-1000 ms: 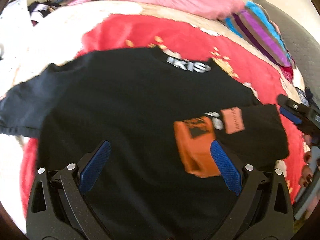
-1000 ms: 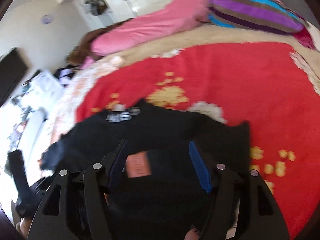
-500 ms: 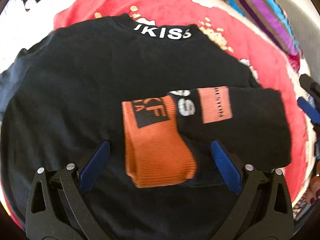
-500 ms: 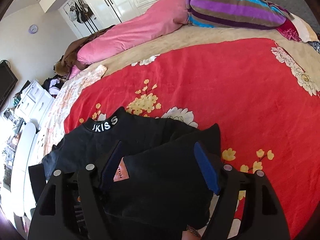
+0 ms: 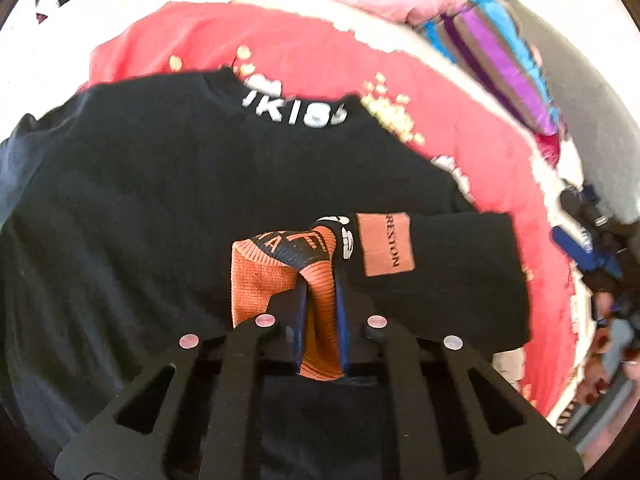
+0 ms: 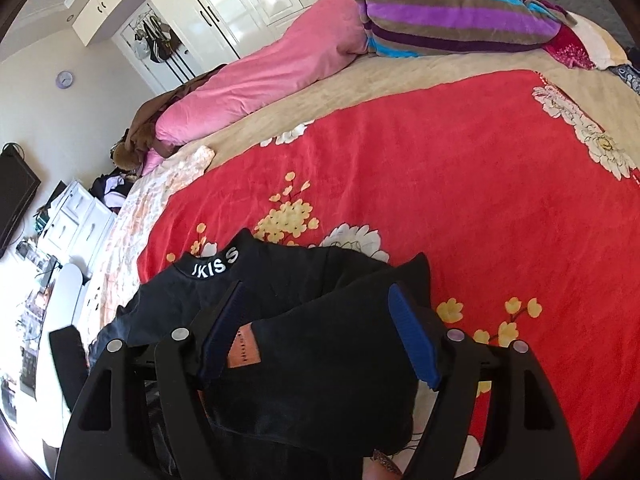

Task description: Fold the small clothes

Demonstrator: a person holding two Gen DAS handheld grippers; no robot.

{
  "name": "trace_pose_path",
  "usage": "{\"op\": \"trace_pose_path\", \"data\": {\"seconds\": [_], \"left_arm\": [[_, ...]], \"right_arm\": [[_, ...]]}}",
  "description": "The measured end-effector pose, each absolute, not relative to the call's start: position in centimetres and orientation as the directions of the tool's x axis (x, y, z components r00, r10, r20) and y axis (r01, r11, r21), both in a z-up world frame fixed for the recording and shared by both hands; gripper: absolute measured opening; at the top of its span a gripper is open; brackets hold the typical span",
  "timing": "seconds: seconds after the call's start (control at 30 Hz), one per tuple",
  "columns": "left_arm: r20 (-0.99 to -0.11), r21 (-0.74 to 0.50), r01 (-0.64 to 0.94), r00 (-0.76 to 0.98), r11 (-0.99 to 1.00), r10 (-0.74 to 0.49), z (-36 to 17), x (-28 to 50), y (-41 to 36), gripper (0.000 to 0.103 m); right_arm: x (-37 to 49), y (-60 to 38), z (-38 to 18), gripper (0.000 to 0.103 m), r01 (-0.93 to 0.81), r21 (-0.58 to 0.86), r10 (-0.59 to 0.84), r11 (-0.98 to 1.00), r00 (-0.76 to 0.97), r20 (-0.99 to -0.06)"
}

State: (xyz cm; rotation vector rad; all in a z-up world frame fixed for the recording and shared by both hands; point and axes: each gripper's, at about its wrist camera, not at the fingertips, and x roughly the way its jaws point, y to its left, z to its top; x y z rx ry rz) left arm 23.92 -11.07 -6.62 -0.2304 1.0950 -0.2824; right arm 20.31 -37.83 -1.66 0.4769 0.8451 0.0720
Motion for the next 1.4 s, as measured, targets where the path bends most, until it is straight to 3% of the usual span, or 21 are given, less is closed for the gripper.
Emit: {"op": "trace_pose_path", "data": {"seconds": [0.53, 0.77, 1.0, 1.2, 1.4], "left_arm": [[-0.787, -0.254, 0.064, 0.566, 0.965, -0.245, -0.4, 25.6, -3.1, 0.005], [-0.8, -0.202, 0.048, 0.567, 0.978, -0.193, -1.3, 26.6, -0.7, 0.005], [-0.84, -0.172, 0.023, 0.52, 0.985, -0.158, -4.9, 27.1, 0.4, 0.005], [-0.851, -0.142, -0.003, 0.51, 0.99, -0.121, -7.0, 26.8, 1.3, 0.02], [-0.844, -0.136, -0.021, 0.526, 0.99, -0.105, -7.5, 26.7, 3.1, 0.034]], "right_arm": [[20.4, -37.3, -1.9, 0.072, 0.129, 0.375, 0.198, 0.918, 0.67, -0.716], [20.6, -35.4, -2.3, 0.072, 0.082, 0.331, 0.197, 0.94, 0.661, -0.724], [21.2, -29.4, -4.0, 0.072, -0.071, 0.215, 0.212, 0.974, 0.624, -0.752], [21.5, -26.5, -6.4, 0.072, -0.137, 0.161, 0.211, 0.977, 0.57, -0.794], [22.1, -26.6, -8.7, 0.07, -0.09, 0.025, 0.068, 0.996, 0.52, -0.851]]}}
